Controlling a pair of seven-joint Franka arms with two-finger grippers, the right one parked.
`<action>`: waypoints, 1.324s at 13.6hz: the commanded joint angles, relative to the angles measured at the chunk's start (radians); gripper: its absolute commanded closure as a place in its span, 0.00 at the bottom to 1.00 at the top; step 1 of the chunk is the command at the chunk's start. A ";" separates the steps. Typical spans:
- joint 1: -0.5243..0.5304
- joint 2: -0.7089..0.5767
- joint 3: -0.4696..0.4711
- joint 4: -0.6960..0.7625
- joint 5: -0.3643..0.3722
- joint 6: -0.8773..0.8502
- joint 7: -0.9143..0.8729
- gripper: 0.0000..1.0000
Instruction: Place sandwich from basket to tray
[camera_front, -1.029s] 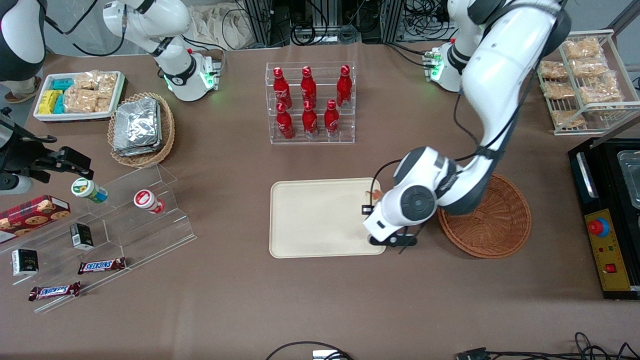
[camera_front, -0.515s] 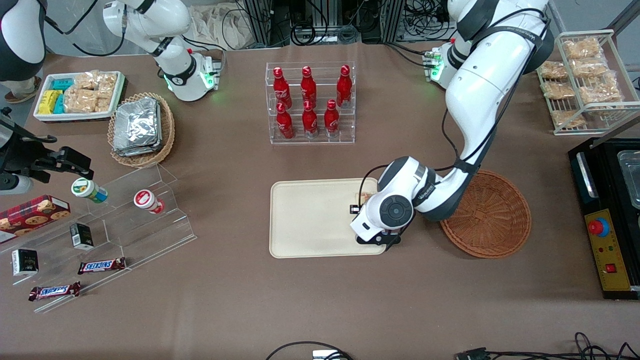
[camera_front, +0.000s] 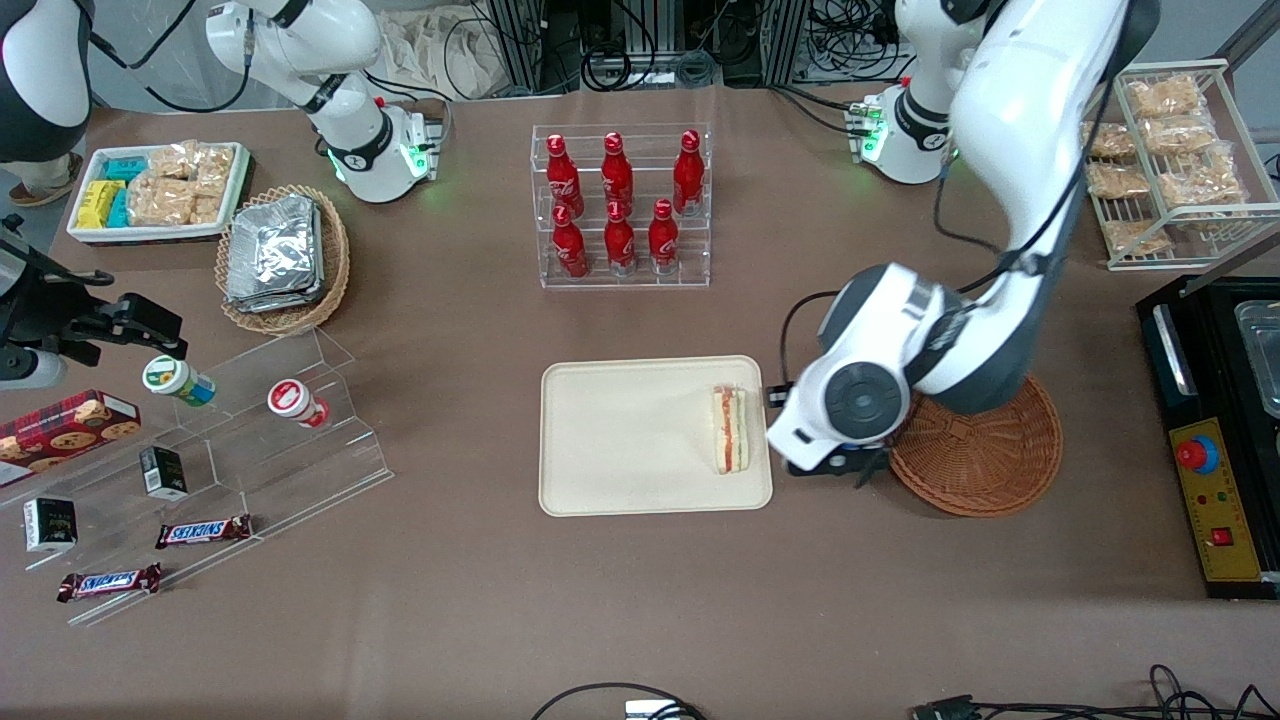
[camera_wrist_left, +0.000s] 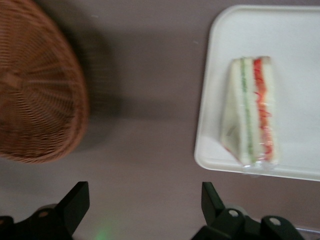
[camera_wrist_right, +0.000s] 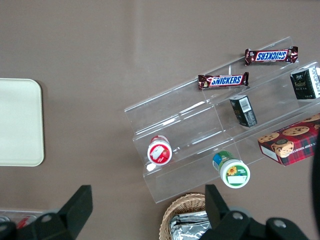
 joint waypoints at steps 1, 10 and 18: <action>0.097 -0.262 -0.004 -0.325 -0.011 0.126 0.003 0.03; 0.377 -0.682 0.005 -0.583 -0.077 0.090 0.384 0.00; 0.491 -0.584 0.003 -0.351 -0.074 0.052 0.408 0.00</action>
